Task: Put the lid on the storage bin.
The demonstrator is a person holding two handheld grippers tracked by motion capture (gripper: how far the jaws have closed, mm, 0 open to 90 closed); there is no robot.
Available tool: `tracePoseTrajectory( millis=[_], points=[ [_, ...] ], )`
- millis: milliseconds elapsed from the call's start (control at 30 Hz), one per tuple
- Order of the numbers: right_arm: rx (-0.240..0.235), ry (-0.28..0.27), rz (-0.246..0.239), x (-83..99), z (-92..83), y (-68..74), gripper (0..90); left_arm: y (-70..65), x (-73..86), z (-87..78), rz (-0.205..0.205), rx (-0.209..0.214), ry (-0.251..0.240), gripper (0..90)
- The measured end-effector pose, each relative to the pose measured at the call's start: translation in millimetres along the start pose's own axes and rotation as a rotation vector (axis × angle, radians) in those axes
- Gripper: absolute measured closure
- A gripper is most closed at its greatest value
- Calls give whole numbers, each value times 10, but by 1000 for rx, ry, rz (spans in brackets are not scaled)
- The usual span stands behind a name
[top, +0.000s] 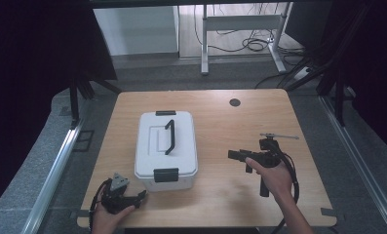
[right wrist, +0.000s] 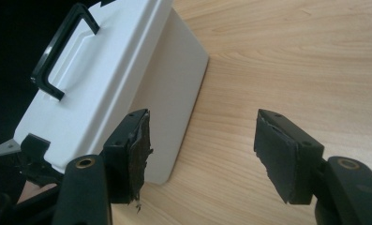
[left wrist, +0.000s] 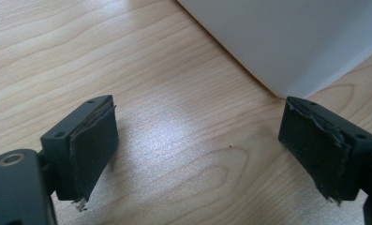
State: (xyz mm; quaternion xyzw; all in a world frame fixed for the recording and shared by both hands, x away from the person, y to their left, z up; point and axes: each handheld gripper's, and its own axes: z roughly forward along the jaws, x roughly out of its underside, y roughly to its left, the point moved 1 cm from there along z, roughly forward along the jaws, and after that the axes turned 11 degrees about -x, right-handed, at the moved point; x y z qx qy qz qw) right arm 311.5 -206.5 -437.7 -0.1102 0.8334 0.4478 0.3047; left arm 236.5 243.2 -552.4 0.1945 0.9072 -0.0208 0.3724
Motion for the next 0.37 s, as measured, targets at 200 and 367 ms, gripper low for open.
tracePoseTrajectory(
  millis=[200,367],
  points=[
    [-21,-4,7,100,-23,-101,364,0,0,0,0,0,0,119],
    [-29,0,1,133,-26,-131,360,7,-1,2,-1,4,-2,118]
  ],
)
